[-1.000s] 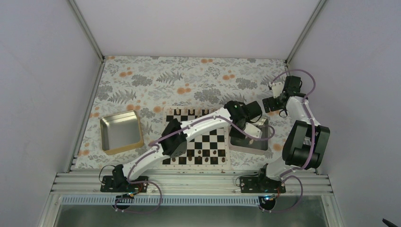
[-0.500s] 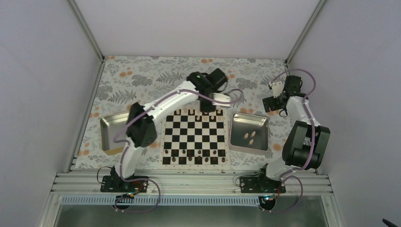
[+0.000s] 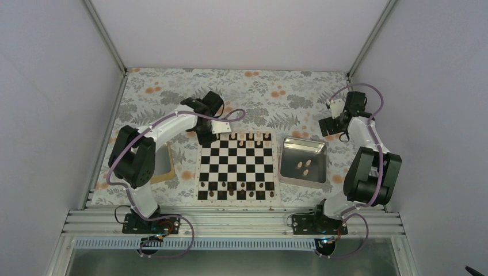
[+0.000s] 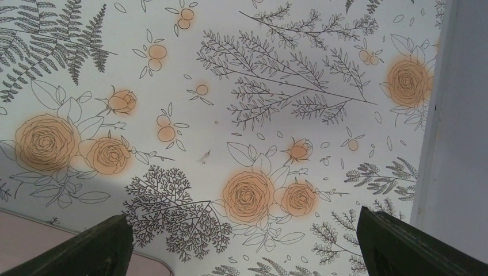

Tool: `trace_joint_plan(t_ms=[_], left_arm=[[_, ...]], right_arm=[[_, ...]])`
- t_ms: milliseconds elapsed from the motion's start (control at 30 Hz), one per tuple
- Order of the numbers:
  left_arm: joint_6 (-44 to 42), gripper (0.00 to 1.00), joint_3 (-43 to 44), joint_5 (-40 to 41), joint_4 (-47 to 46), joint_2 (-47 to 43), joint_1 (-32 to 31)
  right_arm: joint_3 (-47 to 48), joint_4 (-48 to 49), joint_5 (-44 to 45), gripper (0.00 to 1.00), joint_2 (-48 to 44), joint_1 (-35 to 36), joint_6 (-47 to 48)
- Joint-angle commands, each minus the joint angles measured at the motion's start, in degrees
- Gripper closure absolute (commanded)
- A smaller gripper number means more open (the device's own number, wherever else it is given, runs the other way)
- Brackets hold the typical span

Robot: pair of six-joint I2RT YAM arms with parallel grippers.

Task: Set up the chess pieces on the board
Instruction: Place the chess piece on the chessboard.

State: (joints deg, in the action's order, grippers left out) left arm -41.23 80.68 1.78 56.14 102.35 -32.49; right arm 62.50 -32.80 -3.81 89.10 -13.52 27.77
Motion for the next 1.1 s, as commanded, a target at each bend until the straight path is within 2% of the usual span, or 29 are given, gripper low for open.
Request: trace_joint_plan(t_ms=[0, 167, 1067], left_arm=[[0.85, 0.92, -4.67, -1.99, -6.68, -1.03, 1.68], [0.63, 0.92, -5.63, -4.50, -8.51, -0.05, 3.42], [-0.34, 0.92, -8.94, -4.59, -12.19, 4.41, 5.58]], right_arm=[[1.75, -0.36, 0.42, 0.00, 0.37, 0.66, -0.52], [1.58, -0.43, 0.78, 0.00, 0.30, 0.85, -0.63], [0.94, 0.03, 1.44, 0.00, 0.64, 0.82, -0.44]])
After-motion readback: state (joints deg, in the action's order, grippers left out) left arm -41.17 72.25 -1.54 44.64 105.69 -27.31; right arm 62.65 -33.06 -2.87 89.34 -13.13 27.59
